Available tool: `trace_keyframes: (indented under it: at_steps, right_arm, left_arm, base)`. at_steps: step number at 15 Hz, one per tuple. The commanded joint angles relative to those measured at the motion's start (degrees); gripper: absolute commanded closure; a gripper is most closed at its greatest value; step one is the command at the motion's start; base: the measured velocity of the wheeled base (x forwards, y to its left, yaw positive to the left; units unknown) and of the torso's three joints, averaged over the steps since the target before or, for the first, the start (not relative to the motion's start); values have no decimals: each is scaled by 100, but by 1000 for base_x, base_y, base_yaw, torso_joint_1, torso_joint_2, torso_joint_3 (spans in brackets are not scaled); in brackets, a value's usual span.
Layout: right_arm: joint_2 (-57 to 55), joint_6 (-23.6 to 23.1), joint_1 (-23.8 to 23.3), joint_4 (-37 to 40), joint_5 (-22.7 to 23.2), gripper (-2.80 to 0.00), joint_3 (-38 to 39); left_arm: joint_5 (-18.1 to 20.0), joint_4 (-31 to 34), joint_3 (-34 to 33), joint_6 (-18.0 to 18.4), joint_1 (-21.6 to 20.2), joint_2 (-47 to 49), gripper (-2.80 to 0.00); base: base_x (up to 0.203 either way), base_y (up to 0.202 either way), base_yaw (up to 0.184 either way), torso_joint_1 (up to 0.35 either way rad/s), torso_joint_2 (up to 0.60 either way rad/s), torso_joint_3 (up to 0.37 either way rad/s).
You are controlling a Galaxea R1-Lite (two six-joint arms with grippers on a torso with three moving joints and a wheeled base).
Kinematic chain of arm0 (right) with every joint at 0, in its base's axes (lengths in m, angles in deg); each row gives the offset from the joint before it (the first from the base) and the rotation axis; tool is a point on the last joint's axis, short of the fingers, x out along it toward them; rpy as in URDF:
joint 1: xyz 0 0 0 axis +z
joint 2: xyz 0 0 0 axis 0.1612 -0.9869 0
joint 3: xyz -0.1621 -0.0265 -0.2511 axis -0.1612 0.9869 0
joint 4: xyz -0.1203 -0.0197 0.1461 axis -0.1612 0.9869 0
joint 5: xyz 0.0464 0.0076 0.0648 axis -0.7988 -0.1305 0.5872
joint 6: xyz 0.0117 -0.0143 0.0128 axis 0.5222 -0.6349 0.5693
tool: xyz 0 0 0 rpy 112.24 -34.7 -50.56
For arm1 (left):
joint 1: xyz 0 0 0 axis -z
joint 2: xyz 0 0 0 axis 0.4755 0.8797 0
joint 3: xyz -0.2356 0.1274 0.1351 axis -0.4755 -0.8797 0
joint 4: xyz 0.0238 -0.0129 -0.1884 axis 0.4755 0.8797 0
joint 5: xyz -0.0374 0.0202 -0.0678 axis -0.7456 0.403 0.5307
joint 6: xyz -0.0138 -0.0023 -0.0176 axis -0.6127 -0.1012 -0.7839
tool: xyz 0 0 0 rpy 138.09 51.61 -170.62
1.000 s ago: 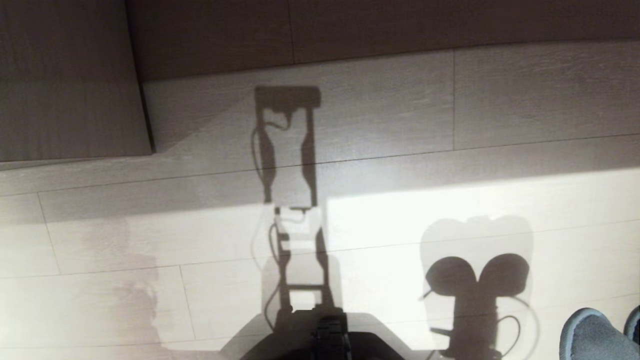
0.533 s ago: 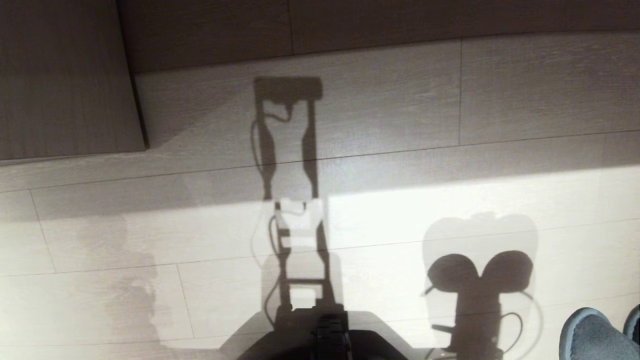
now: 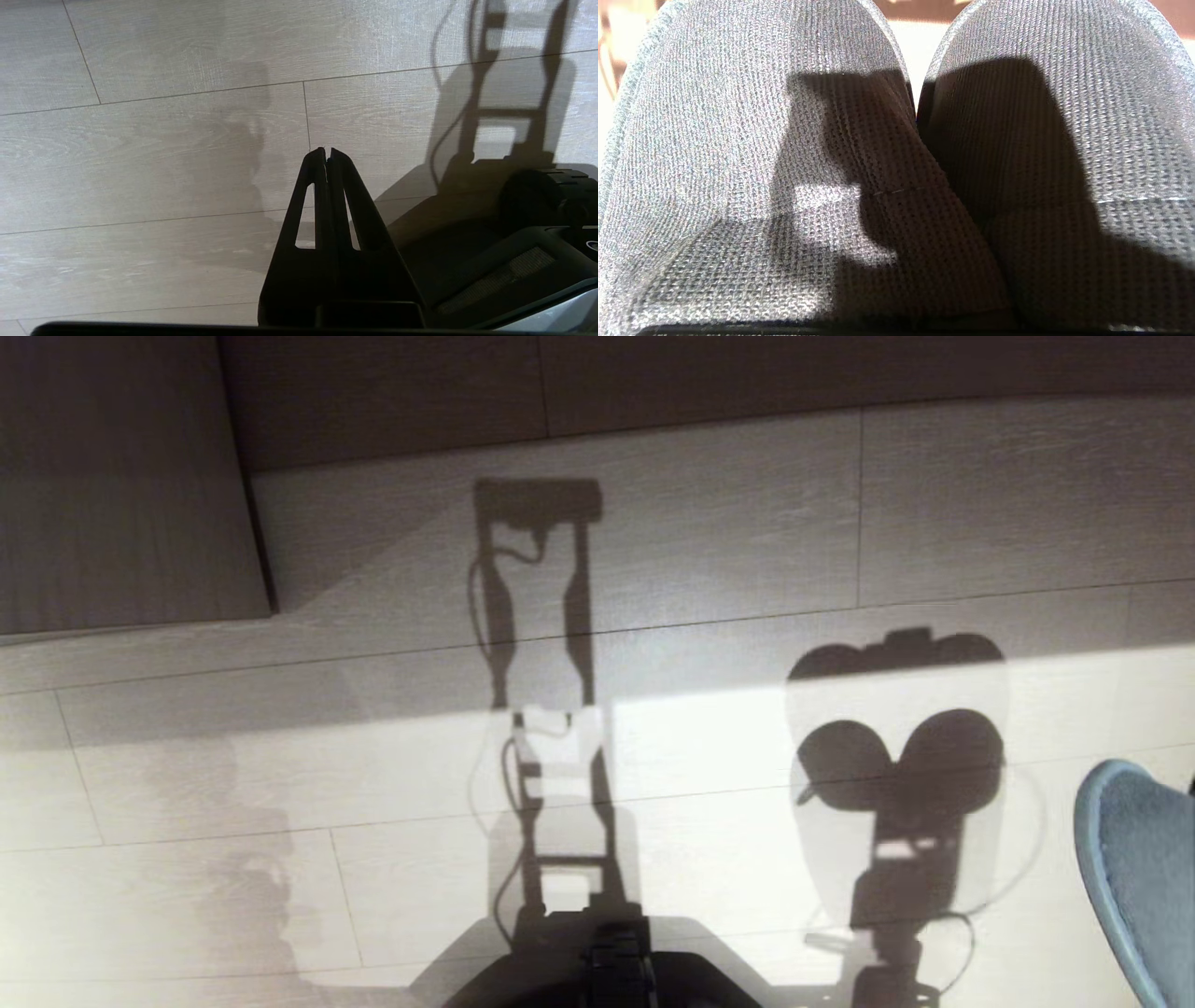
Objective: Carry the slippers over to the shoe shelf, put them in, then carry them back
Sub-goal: Place the slippers on the floor
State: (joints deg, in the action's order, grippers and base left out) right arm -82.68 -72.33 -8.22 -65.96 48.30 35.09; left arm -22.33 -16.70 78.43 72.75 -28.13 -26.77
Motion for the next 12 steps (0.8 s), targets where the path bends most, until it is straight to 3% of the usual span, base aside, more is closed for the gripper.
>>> trace_keyframes:
  at_steps: [1, 6, 9, 12]
  right_arm:
    - [-1803, -13, 30, -976, 6, 0, -219]
    - [-5095, -49, 67, -4014, 33, 0, -1505]
    - [-6307, -29, 76, -5143, 51, 0, -2757]
    - [-7147, 88, 78, -6291, 116, 0, -3071]
  left_arm:
    - [-2, 2, -9, 0, 0, 0, 0]
    - [-2, -7, -9, 0, 0, 0, 0]
    - [-4, 2, -9, 0, 0, -6, 0]
    - [-2, 2, -9, 0, 0, 0, 0]
  base:
    - [0, 0, 0, 0, 0, 0]
    - [0, 0, 0, 0, 0, 0]
    - [0, 0, 0, 0, 0, 0]
    - [0, 0, 0, 0, 0, 0]
